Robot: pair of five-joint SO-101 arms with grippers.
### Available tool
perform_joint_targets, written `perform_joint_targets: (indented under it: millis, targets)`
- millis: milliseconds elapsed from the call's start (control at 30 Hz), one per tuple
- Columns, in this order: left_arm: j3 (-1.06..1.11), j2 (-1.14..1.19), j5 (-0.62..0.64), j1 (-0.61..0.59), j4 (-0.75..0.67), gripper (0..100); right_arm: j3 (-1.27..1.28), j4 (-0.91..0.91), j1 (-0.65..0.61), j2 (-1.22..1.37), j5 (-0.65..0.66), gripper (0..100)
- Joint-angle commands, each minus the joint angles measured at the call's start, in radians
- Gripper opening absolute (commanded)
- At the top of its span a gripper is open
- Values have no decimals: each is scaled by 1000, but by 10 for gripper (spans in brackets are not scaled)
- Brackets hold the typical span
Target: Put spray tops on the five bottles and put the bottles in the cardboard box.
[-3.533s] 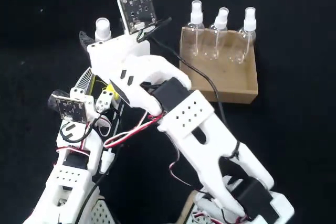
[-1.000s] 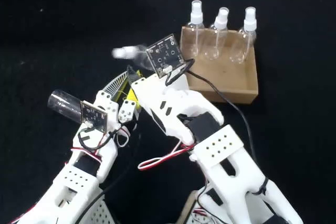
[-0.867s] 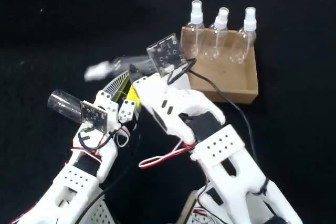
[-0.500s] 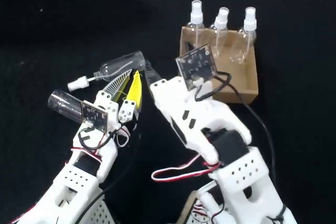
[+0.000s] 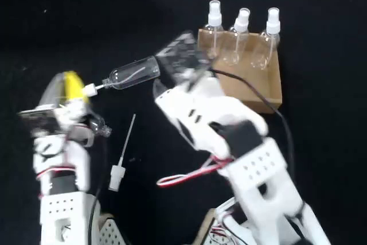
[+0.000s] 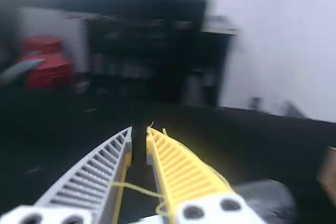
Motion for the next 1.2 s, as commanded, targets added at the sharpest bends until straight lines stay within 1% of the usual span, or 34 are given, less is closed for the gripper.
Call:
perform_joint_targets:
  millis: [0,67,133,233,300,400,467,500,567,633,700,800,867,933,1000,1067,1167]
  targets:
    - [-183,-342,51,-251,514,44,-68,-40,-78,120,72,328]
    - [-239,-391,49,-298,683,45,-68,-92,-106,202,123,328]
    - [-268,-328,43,-318,763,45,-84,-124,-126,280,193,328]
    - [-246,-222,43,-344,764,45,-159,-97,-144,403,256,332]
    - [-239,-160,43,-346,769,75,-234,-57,-144,484,276,332]
    - [-237,-77,49,-346,773,191,-364,14,-141,604,307,335]
    - [-237,-40,49,-348,773,265,-456,74,-143,690,322,366]
    - [-237,-21,49,-348,773,283,-501,100,-144,734,325,388]
    - [-237,17,49,-349,773,284,-601,147,-144,823,318,417]
    - [-237,46,46,-360,775,284,-700,176,-140,915,284,417]
    - [-237,69,49,-386,775,284,-800,180,-138,1007,233,417]
    - [-237,92,49,-401,775,284,-940,176,-138,1138,232,420]
    - [-237,101,49,-404,775,284,-1033,181,-140,1211,296,420]
    - [-237,104,49,-404,775,284,-1119,216,-140,1270,417,420]
    - [-237,106,46,-407,775,284,-1184,261,-140,1319,511,421]
    - [-248,106,49,-427,796,284,-1242,295,-138,1369,574,421]
    - [-254,98,49,-438,825,284,-1310,318,-137,1443,629,421]
